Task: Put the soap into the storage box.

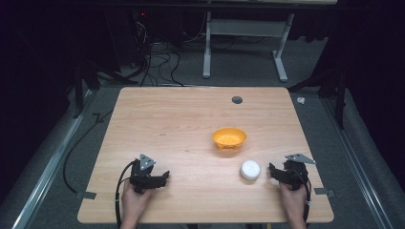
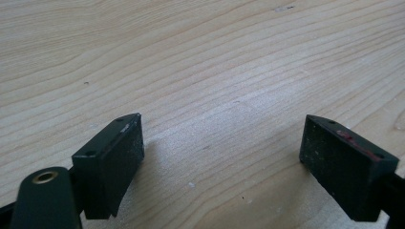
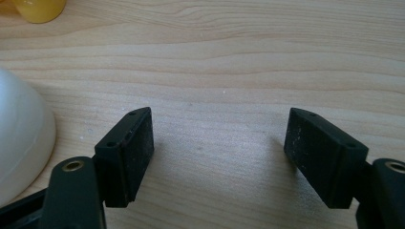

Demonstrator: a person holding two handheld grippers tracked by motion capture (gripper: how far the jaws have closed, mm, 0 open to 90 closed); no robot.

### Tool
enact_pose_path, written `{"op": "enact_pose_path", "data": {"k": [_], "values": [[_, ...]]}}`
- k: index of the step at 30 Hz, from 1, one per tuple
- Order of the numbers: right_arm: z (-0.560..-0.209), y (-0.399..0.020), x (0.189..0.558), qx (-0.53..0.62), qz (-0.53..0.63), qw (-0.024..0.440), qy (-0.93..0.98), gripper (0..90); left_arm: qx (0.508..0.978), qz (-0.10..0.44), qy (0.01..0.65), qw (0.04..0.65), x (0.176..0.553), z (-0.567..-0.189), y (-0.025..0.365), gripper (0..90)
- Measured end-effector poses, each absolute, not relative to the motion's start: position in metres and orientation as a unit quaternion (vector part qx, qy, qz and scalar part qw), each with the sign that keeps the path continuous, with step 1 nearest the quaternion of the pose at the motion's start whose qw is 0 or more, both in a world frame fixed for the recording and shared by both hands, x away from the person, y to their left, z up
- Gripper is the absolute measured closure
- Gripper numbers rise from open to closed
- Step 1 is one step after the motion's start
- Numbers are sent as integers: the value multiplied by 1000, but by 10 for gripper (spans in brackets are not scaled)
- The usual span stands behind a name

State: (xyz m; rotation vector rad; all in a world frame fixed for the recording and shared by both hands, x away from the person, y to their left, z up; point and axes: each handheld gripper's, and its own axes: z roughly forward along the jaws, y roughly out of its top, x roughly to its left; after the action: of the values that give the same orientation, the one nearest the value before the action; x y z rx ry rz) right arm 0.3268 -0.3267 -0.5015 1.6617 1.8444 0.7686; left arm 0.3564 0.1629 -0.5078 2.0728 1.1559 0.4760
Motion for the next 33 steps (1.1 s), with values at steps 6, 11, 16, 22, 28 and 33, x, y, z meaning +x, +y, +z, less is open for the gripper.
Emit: {"op": "enact_pose_path", "data": {"k": [6, 11, 16, 22, 28, 33], "values": [[-502, -327, 327, 614, 285, 269, 685, 263, 801, 184, 447, 353, 356, -508, 163, 156], [-502, -327, 327, 614, 285, 269, 685, 263, 802, 184, 447, 353, 356, -508, 163, 156], [-502, -327, 327, 615, 286, 269, 684, 263, 802, 184, 446, 353, 356, -508, 163, 156], [-501, -326, 327, 615, 285, 267, 685, 250, 802, 184, 446, 353, 356, -508, 163, 156], [-501, -328, 327, 614, 288, 264, 685, 248, 802, 184, 446, 353, 356, -508, 163, 156], [-502, -327, 328, 613, 289, 264, 686, 225, 802, 183, 447, 353, 356, -508, 163, 156]]}}
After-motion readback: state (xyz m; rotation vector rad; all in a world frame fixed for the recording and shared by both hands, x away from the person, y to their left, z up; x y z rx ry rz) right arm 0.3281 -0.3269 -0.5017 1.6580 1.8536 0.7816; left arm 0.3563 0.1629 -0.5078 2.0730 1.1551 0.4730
